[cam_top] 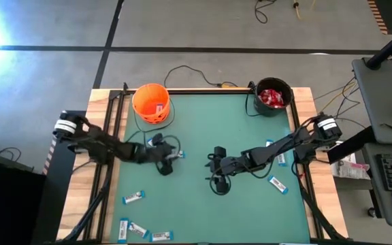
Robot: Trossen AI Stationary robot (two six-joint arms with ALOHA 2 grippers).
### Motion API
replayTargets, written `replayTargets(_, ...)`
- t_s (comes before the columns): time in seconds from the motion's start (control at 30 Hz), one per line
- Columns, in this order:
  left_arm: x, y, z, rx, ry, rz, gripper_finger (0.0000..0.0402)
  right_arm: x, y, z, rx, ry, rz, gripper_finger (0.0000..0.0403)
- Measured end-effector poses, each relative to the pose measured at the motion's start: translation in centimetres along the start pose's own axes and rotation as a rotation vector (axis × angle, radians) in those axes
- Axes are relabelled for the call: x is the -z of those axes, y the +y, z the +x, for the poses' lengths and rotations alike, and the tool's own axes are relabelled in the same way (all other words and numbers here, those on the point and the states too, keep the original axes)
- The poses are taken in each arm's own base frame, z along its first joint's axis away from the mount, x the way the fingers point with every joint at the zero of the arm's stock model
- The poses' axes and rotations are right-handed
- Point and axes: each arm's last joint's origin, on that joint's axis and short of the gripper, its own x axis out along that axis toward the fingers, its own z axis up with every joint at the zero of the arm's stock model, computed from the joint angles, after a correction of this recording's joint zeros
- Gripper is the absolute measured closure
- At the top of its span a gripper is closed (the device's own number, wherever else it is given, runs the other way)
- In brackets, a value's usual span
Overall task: Sort candy by brand, put in halloween buckets
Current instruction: Put the white chocolate into the orange bucket
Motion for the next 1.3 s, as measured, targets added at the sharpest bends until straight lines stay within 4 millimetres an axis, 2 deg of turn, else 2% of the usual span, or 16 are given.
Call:
replayTargets(0.13,0.3,1.4,0.9,0.031,0.025,0.056,0.0185,0.3,0.0,0.1,0.004,0.026,0.049,0.0156)
replayTargets(0.4,1.4,0.3,1.5,0.149,-0.011,0.039,0.0189,0.7,0.1,0.0,0.001,0.063,0.114,0.0156)
replayTargets(0.7,1.6,0.2,1.7,0.15,-0.014,-0.006,0.0189,0.6,0.1,0.0,-0.003,0.061,0.128,0.0156)
replayTargets(0.87,3.6,0.4,1.8,0.152,-0.029,-0.034,0.019,0.7,0.3,-0.1,-0.013,0.068,0.134,0.0156)
replayTargets(1.0,5.0,0.4,1.7,0.163,-0.093,-0.049,0.0204,0.8,0.2,-1.4,-0.039,0.145,0.126,0.0157)
replayTargets(1.1,5.6,0.5,1.9,0.165,-0.112,-0.055,0.0225,0.0,-0.1,-3.0,-0.023,0.179,0.122,0.0161)
replayTargets(1.3,6.2,0.5,2.1,0.173,-0.154,-0.056,0.0287,-3.3,-0.4,-6.0,-0.022,0.015,0.147,0.0179)
